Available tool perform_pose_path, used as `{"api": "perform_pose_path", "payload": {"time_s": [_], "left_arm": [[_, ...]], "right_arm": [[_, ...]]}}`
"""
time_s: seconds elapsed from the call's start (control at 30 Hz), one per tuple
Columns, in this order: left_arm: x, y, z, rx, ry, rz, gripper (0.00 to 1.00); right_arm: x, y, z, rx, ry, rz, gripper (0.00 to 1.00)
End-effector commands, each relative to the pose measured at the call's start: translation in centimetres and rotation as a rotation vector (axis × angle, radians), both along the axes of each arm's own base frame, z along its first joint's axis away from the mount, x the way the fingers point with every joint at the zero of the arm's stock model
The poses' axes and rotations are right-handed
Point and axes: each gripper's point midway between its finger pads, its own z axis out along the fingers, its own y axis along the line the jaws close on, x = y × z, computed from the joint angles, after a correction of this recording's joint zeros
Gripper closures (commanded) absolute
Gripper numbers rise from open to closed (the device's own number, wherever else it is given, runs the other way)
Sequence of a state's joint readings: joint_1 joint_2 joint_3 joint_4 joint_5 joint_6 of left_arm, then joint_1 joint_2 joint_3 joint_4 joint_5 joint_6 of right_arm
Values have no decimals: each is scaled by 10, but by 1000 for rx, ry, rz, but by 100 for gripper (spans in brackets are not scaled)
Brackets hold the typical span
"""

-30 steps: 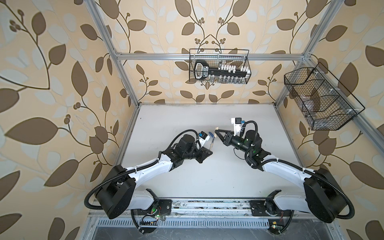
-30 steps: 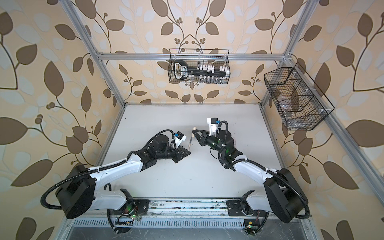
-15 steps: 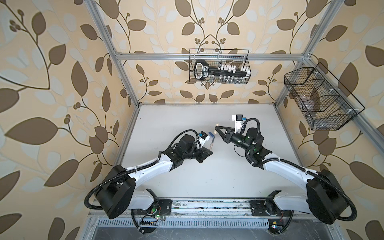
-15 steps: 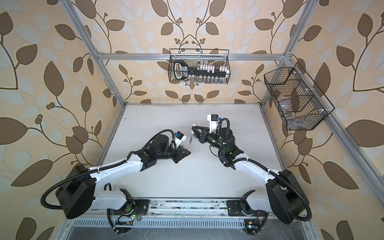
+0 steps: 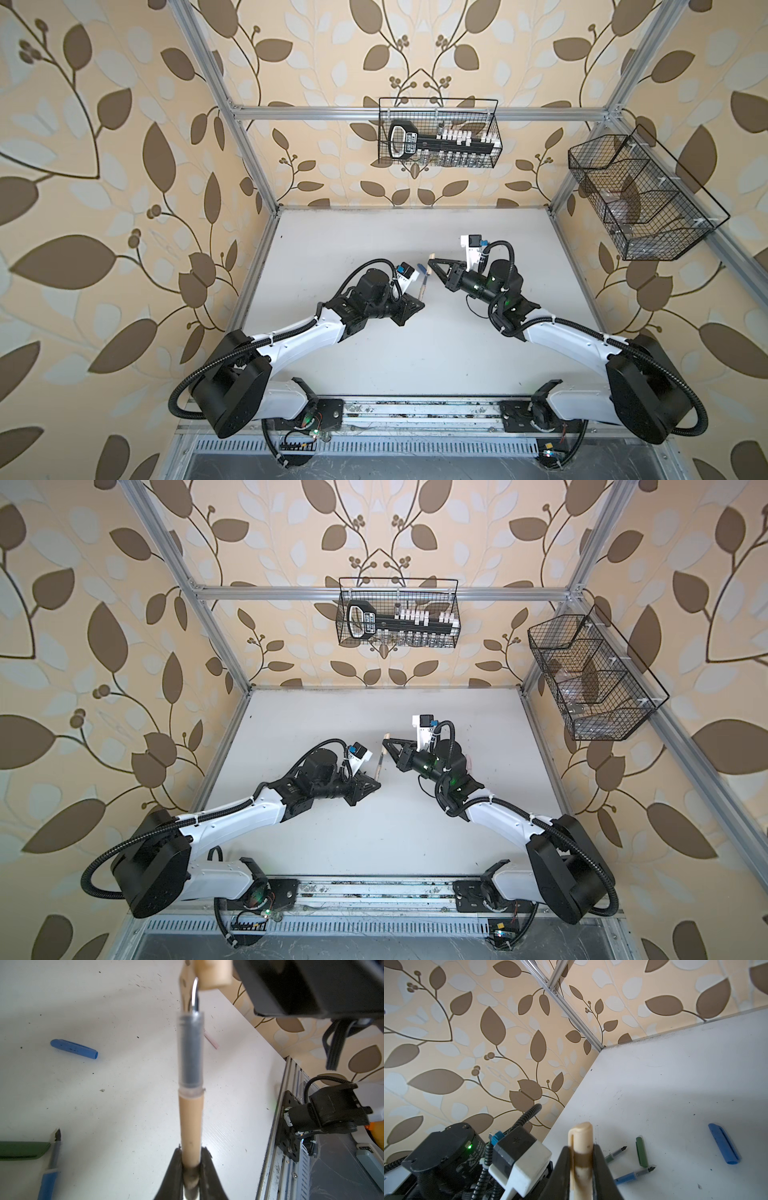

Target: Insert the pens into the pen caps

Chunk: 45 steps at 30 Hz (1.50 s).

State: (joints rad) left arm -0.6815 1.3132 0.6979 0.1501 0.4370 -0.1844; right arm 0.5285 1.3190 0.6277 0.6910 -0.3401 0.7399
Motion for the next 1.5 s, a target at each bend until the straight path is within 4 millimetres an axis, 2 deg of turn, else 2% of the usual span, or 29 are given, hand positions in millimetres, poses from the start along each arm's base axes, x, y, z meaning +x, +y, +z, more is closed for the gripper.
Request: {"api": "perform_pose_path", "payload": {"time_s": [0.0,0.2,0.5,0.7,0.9,1.13,1.47], "left_arm": [[0,-6,27,-52,-78,-23,85],[1,-6,27,-51,-75,-24,85],[1,-6,26,-50,-73,-24,85],[1,-7,26,-49,-72,-25,85],[0,-7,27,-51,-74,-26,85],[1,-7,27,-53,-74,-25,85],[0,-6,29,-59,-78,-24,86]], "right_arm": [[-2,3,-3,17,-1,4,83],[-6,-1,-4,21,-4,-9,83],[3,-2,31,17,-82,-10,83],[4,-2,39,19,-101,-9,83],[5,1,34,25,-89,5,83],[4,8,17,14,-49,30,83],[1,5,5,1,-24,17,83]]}}
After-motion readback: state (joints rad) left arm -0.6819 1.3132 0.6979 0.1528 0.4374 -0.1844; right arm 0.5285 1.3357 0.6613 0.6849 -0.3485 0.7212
